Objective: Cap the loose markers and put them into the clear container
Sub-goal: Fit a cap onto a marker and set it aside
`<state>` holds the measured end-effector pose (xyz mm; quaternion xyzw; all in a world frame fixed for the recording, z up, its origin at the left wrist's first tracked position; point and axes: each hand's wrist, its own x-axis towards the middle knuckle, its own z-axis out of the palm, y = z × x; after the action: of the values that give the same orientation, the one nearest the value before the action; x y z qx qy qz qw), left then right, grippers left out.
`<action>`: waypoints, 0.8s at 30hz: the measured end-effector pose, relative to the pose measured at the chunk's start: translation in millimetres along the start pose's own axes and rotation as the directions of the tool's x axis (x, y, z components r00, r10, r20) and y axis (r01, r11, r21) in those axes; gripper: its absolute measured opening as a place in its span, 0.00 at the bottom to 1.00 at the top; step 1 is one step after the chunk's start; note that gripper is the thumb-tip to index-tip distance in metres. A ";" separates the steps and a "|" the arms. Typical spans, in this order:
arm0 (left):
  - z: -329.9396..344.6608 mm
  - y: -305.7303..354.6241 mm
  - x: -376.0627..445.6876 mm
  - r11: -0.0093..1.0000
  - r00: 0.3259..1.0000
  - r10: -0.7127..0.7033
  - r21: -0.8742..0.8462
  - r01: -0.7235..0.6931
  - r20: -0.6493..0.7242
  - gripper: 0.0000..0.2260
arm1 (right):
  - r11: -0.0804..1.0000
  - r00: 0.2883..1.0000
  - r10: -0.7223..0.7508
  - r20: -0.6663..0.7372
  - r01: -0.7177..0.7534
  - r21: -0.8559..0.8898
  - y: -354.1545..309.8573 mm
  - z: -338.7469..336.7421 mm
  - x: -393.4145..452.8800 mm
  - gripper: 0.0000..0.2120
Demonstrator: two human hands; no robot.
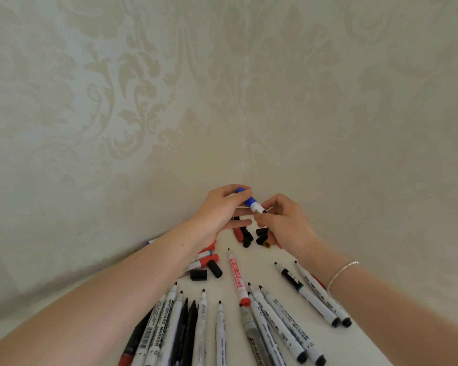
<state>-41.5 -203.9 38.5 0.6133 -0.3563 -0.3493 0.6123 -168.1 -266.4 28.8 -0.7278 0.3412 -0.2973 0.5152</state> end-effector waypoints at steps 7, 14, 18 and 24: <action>3.2 22.6 -6.4 0.915 0.972 0.212 0.328 -0.235 0.103 0.12 | 0.937 0.906 0.221 0.361 -0.299 0.178 -16.7 -14.8 7.2 0.15; 8.9 29.0 -11.5 0.876 0.959 0.230 0.394 -0.279 0.168 0.13 | 0.830 0.845 0.249 0.473 -0.438 0.346 -27.5 -13.1 11.5 0.30; 7.8 18.8 -14.8 0.891 0.953 0.259 0.342 -0.298 0.157 0.11 | 0.866 0.870 0.287 0.400 -0.414 0.280 -31.0 -8.9 15.5 0.27; 10.8 10.9 -15.4 0.903 0.945 0.285 0.285 -0.320 0.159 0.06 | 0.915 0.906 0.276 0.321 -0.350 0.200 -33.9 -6.0 16.6 0.19</action>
<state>-58.6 -196.0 49.2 0.6174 -0.5314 -0.2244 0.5350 -156.6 -275.0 64.2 -0.6266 0.3354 -0.1426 0.6889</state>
